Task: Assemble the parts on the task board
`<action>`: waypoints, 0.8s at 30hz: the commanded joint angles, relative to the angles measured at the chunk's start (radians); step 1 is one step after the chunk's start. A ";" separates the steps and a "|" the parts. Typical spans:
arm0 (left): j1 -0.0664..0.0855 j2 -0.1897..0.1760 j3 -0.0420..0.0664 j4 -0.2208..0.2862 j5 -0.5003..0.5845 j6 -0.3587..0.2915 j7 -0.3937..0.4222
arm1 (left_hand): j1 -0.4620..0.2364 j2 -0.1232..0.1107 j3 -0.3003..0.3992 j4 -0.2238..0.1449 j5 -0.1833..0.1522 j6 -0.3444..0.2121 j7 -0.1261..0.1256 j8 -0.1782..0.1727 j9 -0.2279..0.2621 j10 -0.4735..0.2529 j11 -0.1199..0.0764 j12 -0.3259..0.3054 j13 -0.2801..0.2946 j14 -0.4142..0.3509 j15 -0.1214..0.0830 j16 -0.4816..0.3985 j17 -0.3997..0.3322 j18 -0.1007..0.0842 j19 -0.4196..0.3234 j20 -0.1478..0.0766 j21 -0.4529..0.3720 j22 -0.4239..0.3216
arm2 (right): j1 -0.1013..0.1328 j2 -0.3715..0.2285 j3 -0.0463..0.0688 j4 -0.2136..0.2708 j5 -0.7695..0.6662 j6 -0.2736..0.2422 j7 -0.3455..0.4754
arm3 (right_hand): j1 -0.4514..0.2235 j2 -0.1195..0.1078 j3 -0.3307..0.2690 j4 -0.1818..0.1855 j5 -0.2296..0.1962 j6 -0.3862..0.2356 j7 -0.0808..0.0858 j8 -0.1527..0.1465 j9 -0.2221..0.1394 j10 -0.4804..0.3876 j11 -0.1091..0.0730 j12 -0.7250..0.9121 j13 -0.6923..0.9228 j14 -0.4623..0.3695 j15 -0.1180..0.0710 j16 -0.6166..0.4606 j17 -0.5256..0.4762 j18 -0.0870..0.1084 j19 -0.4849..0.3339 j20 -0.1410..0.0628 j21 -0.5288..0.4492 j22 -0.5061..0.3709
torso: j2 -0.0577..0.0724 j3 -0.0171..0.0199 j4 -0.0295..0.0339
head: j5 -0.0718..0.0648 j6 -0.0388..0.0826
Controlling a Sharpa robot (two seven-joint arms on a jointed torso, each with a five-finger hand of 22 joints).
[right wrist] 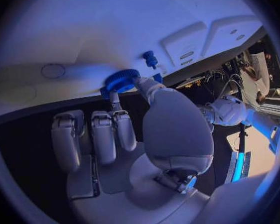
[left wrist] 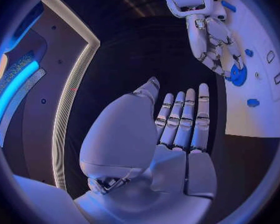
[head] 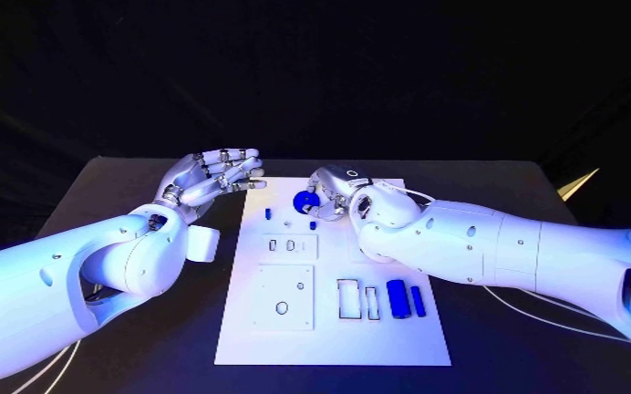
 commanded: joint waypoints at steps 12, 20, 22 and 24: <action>0.001 -0.002 0.001 -0.004 0.000 0.015 0.007 | -0.001 -0.006 0.000 0.008 0.004 -0.003 0.043 -0.004 -0.002 0.005 0.002 -0.005 -0.001 -0.008 0.003 -0.008 0.002 0.010 0.001 0.003 0.005 -0.001 | -0.002 -0.067 -0.001 0.067 0.015 -0.048 0.020 | -0.016 0.002 -0.002 0.011 0.004 0.006 -0.003 0.001 0.002 0.054 0.004 0.008 0.210 0.094 0.008 0.004 0.213 -0.014 0.106 0.004 0.005 0.263 | -0.001 0.0013 -0.0023 | 0.004 0.004; 0.001 -0.002 0.001 -0.009 0.000 0.015 0.007 | -0.001 -0.006 0.000 0.008 0.004 -0.003 0.043 -0.004 -0.002 0.005 0.002 -0.005 -0.001 -0.008 0.003 -0.008 0.002 0.010 0.001 0.003 0.005 -0.001 | 0.015 -0.182 0.008 0.184 0.153 -0.113 0.108 | 0.008 0.004 0.009 -0.004 -0.001 0.008 -0.004 -0.003 0.004 0.056 0.002 0.011 0.212 0.095 0.005 0.005 0.218 -0.014 0.106 0.002 0.005 0.263 | -0.004 0.0017 -0.0087 | 0.006 0.014; 0.001 -0.003 0.001 -0.010 0.000 0.014 0.007 | -0.001 -0.006 0.000 0.008 0.004 -0.003 0.043 -0.004 -0.002 0.005 0.002 -0.005 -0.001 -0.008 0.003 -0.008 0.002 0.010 0.001 0.003 0.005 -0.001 | 0.029 -0.224 0.010 0.212 0.210 -0.106 0.137 | 0.013 -0.001 0.007 -0.008 -0.019 0.002 -0.002 -0.009 0.003 0.053 0.004 0.007 0.210 0.094 0.006 0.005 0.217 -0.014 0.106 0.002 0.005 0.263 | -0.005 0.0024 -0.0115 | 0.007 0.017; 0.001 -0.003 0.001 -0.011 0.000 0.014 0.007 | -0.001 -0.006 0.000 0.008 0.004 -0.003 0.043 -0.004 -0.002 0.005 0.002 -0.005 -0.001 -0.008 0.003 -0.008 0.002 0.010 0.001 0.003 0.005 -0.001 | 0.043 -0.266 0.011 0.235 0.264 -0.090 0.172 | 0.022 -0.001 0.008 -0.014 -0.033 0.001 -0.001 -0.012 0.004 0.053 0.005 0.006 0.209 0.095 0.007 0.005 0.218 -0.014 0.106 0.003 0.005 0.263 | -0.007 0.0031 -0.0145 | 0.007 0.020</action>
